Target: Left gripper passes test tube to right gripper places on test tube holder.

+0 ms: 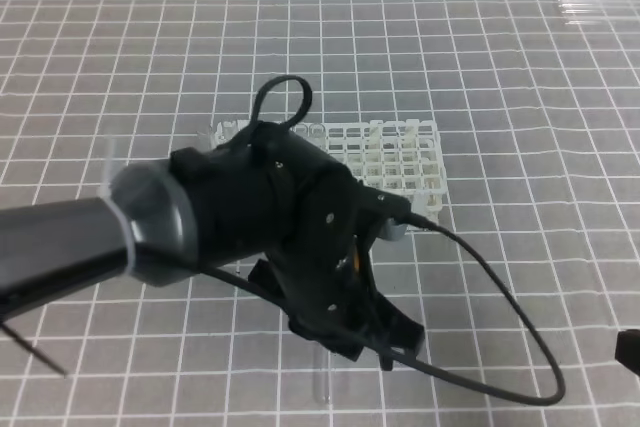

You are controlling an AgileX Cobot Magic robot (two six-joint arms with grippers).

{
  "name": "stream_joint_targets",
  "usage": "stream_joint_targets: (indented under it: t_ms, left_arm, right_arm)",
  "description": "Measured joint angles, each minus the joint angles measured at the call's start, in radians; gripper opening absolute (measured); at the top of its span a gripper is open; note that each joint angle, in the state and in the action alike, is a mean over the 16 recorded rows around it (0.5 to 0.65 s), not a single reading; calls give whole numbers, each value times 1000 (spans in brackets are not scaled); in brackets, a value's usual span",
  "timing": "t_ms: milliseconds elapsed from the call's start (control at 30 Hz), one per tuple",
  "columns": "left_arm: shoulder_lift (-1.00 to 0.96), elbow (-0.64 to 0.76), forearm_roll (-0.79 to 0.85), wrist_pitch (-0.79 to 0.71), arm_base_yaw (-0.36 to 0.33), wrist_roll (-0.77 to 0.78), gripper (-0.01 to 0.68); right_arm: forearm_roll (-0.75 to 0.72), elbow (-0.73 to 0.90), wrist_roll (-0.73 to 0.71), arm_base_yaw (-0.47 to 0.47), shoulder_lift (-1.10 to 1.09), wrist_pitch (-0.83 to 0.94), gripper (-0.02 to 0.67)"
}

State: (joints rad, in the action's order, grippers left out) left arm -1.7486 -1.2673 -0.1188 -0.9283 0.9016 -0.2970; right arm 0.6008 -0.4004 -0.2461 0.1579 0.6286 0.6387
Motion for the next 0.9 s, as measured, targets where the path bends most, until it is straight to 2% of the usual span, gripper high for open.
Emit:
stream_joint_targets:
  t_ms: [233,333,567,900]
  left_arm:
    - [-50,-5,32,-1,-2,-25,296]
    - [-70,-8,35,-2,-3,-41,338]
    - [-114,-28,39,-19,-3,-72,368]
    - [-171,-62,43,-72,-3,-109,342]
  right_arm:
    - [1,0,0,0,0,-14,-13]
    - [1,0,0,0,0,-21,-13]
    - [1,0,0,0,0,-28,-13]
    - [2,0,0,0,0,-33,-13]
